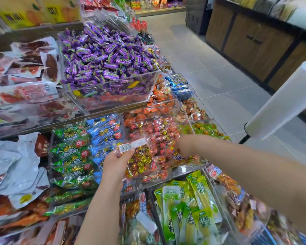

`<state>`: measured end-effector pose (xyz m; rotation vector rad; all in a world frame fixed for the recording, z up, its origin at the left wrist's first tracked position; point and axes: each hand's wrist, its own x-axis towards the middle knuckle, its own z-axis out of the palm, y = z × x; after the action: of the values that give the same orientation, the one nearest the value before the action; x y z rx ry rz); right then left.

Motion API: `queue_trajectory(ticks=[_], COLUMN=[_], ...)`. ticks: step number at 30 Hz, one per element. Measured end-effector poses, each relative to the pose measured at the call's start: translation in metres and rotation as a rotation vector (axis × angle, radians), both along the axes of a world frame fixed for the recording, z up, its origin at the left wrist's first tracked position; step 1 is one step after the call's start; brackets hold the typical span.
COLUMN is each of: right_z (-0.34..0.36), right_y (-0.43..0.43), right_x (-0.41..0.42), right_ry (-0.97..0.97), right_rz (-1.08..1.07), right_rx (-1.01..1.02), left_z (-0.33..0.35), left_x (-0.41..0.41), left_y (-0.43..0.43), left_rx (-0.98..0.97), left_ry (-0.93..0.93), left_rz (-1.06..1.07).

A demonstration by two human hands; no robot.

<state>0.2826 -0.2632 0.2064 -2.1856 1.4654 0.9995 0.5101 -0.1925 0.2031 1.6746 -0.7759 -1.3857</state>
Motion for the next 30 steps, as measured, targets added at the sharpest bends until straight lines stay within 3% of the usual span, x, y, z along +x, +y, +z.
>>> queue_trajectory(ticks=[3,9,15,17,20,22,25,27,30], right_z=[-0.035,-0.073,-0.078,-0.082,-0.079,-0.066,-0.035,-0.017,-0.005], right_y=[-0.001,0.004,0.002,0.003,0.001,0.001,0.011,0.025,0.046], right_x=[0.007,-0.012,-0.017,-0.017,-0.012,-0.014,-0.021,-0.022,-0.015], right_ry=[0.039,-0.103,-0.107,-0.112,-0.158,-0.322,-0.825,-0.936,-0.925], right_rz=[0.066,0.034,0.192,0.125,0.052,-0.019,-0.216,-0.007,0.281], right_rx=[0.004,-0.056,-0.510,-0.511,-0.446,-0.396,-0.344,-0.473,-0.728], left_z=[-0.002,-0.008,-0.008,-0.004,0.003,0.004,0.003,0.003,0.002], left_x=[0.005,0.013,0.010,0.002,-0.011,-0.016,-0.018,-0.023,-0.035], left_y=[0.002,0.003,0.000,-0.003,-0.008,-0.011,-0.014,-0.015,-0.016], left_rx=[0.013,0.006,-0.046,-0.043,0.023,0.057,0.095,0.146,0.141], left_ry=[0.002,0.036,0.027,0.076,0.344,0.475,0.585,0.645,0.613], left_rz=[0.001,0.053,0.016,-0.036,-0.027,-0.012,0.042,0.108,0.132])
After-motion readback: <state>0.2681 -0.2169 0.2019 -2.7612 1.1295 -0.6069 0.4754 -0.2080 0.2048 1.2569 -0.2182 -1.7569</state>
